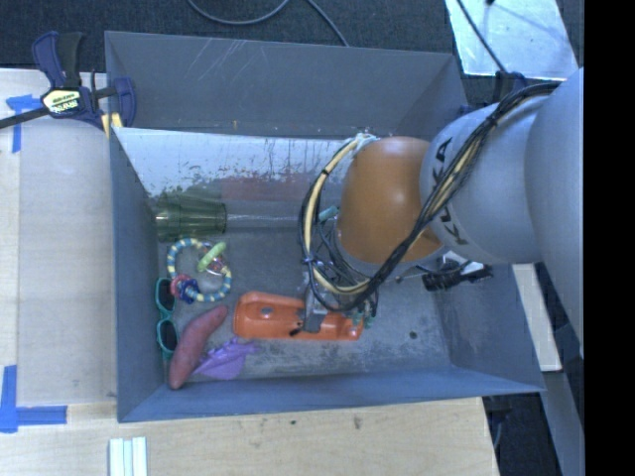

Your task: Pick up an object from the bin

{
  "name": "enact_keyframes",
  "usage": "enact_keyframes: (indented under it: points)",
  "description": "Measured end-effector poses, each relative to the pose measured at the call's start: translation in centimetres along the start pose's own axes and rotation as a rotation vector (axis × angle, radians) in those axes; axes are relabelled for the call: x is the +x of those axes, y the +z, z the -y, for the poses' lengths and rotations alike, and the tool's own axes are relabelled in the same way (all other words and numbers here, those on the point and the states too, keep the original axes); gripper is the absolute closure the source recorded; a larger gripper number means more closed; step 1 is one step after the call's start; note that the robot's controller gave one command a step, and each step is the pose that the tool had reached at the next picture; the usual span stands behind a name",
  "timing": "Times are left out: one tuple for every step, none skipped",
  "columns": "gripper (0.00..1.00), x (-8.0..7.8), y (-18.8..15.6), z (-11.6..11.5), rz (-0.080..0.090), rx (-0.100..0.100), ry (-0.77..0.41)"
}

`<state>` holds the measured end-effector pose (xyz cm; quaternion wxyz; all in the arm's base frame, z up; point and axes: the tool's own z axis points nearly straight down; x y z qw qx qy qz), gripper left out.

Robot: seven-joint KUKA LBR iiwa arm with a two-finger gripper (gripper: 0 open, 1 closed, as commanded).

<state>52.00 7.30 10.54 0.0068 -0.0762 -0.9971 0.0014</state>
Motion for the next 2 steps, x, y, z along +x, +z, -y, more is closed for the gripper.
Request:
enact_keyframes:
  points:
    - [1.0, -0.8, -6.3, 0.1, 0.007, -0.001, -0.172]
    - [1.0, -1.2, -10.6, -0.1, 0.007, -0.001, -0.3]
